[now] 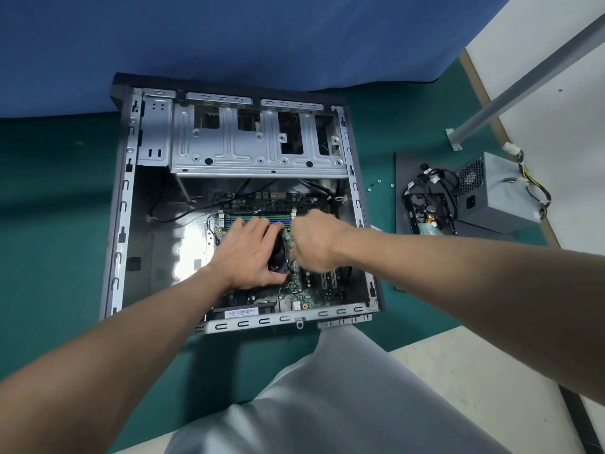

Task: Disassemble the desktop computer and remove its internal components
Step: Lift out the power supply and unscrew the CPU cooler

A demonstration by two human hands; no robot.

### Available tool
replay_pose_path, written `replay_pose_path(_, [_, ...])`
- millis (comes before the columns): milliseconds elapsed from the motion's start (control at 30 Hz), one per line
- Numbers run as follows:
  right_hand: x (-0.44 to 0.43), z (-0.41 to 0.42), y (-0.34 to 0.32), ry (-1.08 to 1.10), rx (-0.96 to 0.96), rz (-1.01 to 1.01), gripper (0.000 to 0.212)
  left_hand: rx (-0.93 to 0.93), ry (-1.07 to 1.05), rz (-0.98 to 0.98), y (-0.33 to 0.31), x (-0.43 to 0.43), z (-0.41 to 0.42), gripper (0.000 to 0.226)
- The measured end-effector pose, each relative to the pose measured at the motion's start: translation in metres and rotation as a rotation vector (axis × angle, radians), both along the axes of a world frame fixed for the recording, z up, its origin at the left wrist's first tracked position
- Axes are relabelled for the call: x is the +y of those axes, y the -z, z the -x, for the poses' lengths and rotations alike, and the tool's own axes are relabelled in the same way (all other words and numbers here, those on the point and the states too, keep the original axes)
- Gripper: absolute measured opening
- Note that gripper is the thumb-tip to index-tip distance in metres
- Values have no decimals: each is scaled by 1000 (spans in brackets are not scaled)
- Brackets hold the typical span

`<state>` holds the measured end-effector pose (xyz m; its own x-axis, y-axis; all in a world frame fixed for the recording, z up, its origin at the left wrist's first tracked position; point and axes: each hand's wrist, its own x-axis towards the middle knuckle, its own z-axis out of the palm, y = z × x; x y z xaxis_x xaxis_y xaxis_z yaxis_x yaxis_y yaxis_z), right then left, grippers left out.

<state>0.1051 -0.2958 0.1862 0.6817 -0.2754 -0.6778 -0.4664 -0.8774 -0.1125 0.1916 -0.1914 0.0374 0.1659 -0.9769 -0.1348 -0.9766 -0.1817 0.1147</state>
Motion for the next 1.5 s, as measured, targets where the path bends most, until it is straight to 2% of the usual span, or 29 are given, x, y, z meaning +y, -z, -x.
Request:
replay_pose_path(67, [0,7,-4,-410,-36,77,19,12,-9,-10,0,0,1,94])
replay_pose_path(100, [-1,9,-5,-547,-54,96,10,11,-12,-9,0,0,0,95])
replay_pose_path(167, [-5,9,-4,-577,-76,97,8,19,-15,-1,0,0,0,95])
replay_pose_path(300, [-6,1,3,-27,5,34,26,35,-8,13,1,1,0,94])
replay_pose_path(400, [-7,-3,11,415,57,-36,24,39,-11,6,2,0,0,97])
replay_pose_path(433, [-5,-4,10,484,104,-91,23,39,-12,0,3,1,0,98])
replay_pose_path(467, [-4,-5,9,466,150,-121,22,37,-12,-10,3,1,0,100])
replay_pose_path(533, [-1,-4,6,240,169,-47,22,24,-9,-37,3,1,-1,104])
replay_pose_path(633, [7,3,-2,-216,62,133,13,3,-5,-55,2,1,-1,104])
replay_pose_path(733, [14,11,1,-721,-52,205,23,11,7,-51,3,1,-2,101])
replay_pose_path(800, [15,11,3,-762,-134,173,21,20,5,-43,3,1,-2,99])
replay_pose_path(867, [9,10,3,-477,-184,60,9,33,-8,-31,2,1,-1,99])
replay_pose_path(967, [-4,7,5,153,-107,-74,33,44,-5,-32,1,0,-2,103])
replay_pose_path(1067, [-7,1,10,798,71,-281,28,49,-8,-34,3,0,-2,102])
replay_pose_path(1133, [-5,-3,7,933,194,-347,20,46,-6,-40,4,0,-3,102])
replay_pose_path(1200, [-5,-4,8,740,168,-253,14,48,-4,-40,4,0,-3,102])
replay_pose_path(1333, [3,6,-2,-56,35,98,17,50,-5,-44,3,-1,-3,103])
replay_pose_path(1400, [5,10,-8,-410,-19,155,13,50,-8,-50,2,0,-3,103])
replay_pose_path(1433, [5,11,-8,-560,-44,177,19,57,-11,-46,2,0,-3,103])
replay_pose_path(1500, [6,7,-5,-686,-79,164,21,83,-14,-20,1,1,-3,99])
